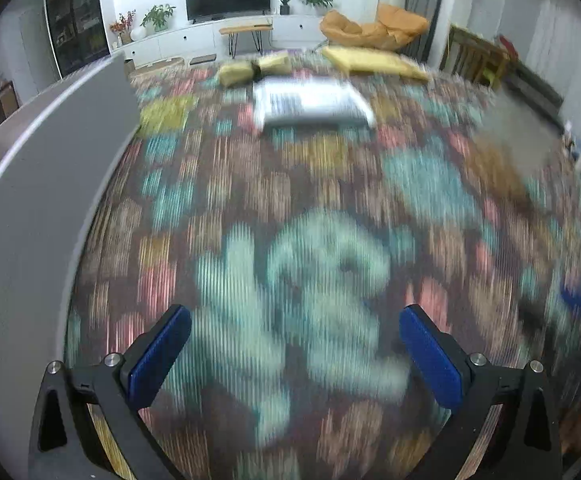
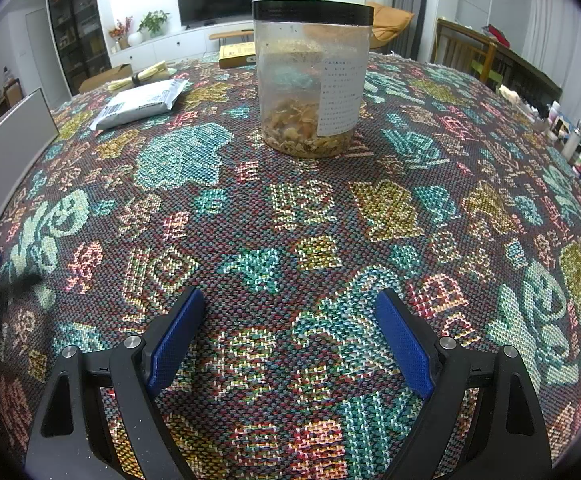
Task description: Organize soft objects
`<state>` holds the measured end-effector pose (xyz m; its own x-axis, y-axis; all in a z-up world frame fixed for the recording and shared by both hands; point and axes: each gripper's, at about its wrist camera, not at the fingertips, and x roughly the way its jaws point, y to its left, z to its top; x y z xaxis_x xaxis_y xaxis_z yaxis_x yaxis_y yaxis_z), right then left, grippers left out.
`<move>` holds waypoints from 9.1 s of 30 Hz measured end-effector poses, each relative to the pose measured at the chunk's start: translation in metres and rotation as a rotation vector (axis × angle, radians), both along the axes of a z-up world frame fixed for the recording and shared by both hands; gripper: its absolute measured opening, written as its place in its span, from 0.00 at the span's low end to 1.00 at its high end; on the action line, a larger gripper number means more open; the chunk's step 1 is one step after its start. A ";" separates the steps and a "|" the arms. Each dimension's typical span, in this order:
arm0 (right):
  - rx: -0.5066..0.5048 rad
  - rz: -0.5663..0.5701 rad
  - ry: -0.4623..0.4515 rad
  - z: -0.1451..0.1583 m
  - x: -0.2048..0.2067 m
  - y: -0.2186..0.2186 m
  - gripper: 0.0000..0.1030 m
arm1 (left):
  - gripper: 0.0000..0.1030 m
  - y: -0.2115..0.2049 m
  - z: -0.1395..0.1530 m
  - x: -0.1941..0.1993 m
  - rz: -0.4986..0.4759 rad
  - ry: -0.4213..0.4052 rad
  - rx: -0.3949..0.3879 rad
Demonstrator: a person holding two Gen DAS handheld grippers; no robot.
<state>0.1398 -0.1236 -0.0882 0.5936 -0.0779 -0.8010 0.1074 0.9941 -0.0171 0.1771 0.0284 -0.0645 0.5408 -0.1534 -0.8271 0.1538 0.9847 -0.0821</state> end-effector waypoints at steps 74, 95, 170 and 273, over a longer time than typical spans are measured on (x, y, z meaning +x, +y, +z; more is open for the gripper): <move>0.012 0.002 -0.001 -0.003 0.002 0.000 0.89 | 0.29 0.000 -0.011 0.035 -0.096 0.197 -0.120; 0.013 0.002 -0.002 -0.003 0.002 -0.001 0.89 | 1.00 0.034 -0.043 -0.026 0.133 -0.027 0.061; 0.013 0.003 -0.001 -0.003 0.002 -0.001 0.90 | 1.00 0.033 -0.045 -0.023 0.156 -0.032 0.059; 0.403 0.790 0.066 0.191 -0.014 0.332 0.84 | 0.89 0.316 0.116 -0.155 0.532 -0.128 0.082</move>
<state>0.1260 0.2089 0.1030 0.3068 0.6299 -0.7136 -0.6012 0.7094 0.3677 0.0217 0.3448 0.0515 0.6228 0.2306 -0.7476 -0.3629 0.9317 -0.0150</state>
